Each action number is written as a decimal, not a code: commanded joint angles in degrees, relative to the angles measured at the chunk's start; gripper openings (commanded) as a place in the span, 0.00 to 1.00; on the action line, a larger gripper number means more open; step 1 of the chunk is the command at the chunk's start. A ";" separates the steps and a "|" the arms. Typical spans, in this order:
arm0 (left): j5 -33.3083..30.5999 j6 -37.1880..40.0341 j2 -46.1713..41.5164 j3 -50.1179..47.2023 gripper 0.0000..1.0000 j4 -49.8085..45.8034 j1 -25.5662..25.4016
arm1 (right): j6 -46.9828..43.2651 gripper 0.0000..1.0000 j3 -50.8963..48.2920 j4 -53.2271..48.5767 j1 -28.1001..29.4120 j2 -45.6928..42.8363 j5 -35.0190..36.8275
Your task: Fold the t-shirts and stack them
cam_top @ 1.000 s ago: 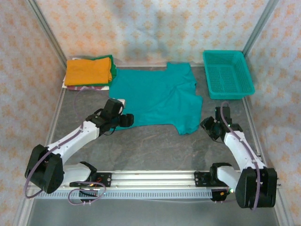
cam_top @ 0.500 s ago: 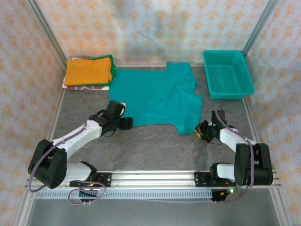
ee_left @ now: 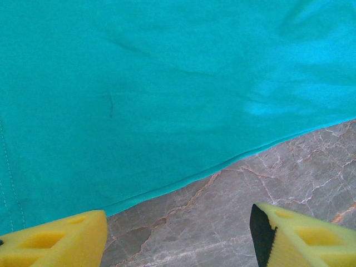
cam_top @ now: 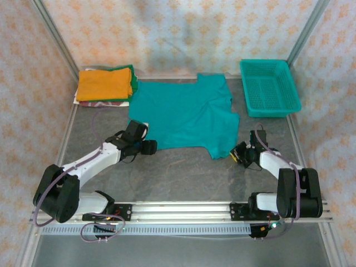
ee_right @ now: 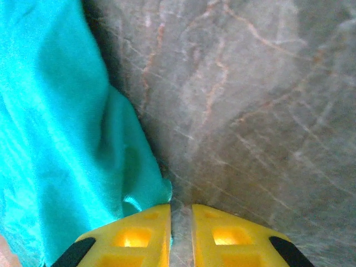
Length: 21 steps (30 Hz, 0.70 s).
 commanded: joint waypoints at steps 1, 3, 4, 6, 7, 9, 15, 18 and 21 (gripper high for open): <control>-1.02 -0.98 0.23 0.25 0.69 0.77 0.17 | 0.37 0.18 2.15 7.41 0.73 -2.04 1.73; -0.98 -0.96 0.23 0.24 0.70 0.95 0.14 | 0.31 0.19 2.29 6.53 0.72 -3.38 2.67; -1.03 -1.00 0.31 0.32 0.70 0.87 0.14 | 0.13 0.19 2.30 6.37 0.73 -3.82 3.20; -0.94 -0.92 0.49 0.42 0.70 1.04 0.15 | 0.03 0.19 2.30 6.77 0.73 -3.64 3.55; -0.87 -0.91 0.64 0.48 0.70 1.00 0.14 | -0.20 0.19 2.47 6.77 0.69 -3.02 3.53; -1.02 -0.83 1.06 0.74 0.70 0.95 0.14 | -0.65 0.20 2.57 7.47 0.73 -1.37 3.50; -1.62 -0.78 1.12 0.62 0.70 0.47 0.14 | -1.40 0.10 1.69 9.90 0.72 2.23 3.73; -2.22 -0.83 0.26 0.96 0.70 -0.26 0.14 | -0.96 0.06 2.72 7.87 0.73 0.96 3.01; -2.74 -0.78 -0.93 1.13 0.70 -0.63 0.15 | -0.35 0.03 4.53 2.14 0.73 -4.59 4.18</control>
